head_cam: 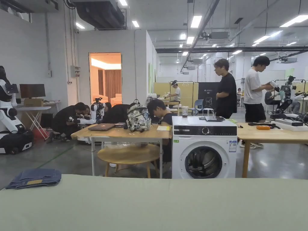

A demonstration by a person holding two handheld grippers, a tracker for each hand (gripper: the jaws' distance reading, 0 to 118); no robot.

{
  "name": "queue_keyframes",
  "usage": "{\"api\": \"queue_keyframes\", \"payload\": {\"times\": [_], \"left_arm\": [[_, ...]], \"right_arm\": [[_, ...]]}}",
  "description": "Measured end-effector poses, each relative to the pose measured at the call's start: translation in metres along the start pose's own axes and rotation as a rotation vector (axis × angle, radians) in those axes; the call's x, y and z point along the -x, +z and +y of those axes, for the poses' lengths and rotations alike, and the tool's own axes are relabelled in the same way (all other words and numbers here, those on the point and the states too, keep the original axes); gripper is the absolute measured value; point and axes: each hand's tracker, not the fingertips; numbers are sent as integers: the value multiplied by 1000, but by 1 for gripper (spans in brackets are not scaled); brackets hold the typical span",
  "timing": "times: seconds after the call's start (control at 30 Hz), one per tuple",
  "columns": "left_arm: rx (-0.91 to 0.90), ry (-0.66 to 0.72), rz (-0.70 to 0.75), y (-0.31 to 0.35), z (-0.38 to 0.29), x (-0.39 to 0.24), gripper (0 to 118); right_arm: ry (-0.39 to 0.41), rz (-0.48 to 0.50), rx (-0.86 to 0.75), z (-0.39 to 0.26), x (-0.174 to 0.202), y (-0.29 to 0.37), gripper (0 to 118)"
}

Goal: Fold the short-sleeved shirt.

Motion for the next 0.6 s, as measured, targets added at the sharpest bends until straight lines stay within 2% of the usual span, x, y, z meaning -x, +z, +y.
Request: {"api": "queue_keyframes", "payload": {"times": [0.1, 0.17, 0.27, 0.33, 0.43, 0.6], "left_arm": [[7, 0, -4, -1, 0, -1, 100], [9, 7, -4, -2, 0, 0, 100], [9, 23, -9, -2, 0, 1, 100], [8, 32, -10, -2, 0, 1, 100], [9, 37, -10, -1, 0, 1, 100], [12, 33, -8, 0, 0, 1, 100]], "right_arm": [[-22, -9, 8, 3, -1, 0, 110], [-89, -46, 55, 8, -1, -3, 110], [-140, -160, 158, 15, 4, -10, 110], [-164, -192, 210, 17, 5, -14, 110], [-175, -180, 258, 18, 6, -17, 110], [-176, -142, 247, 14, 9, -16, 110]]}}
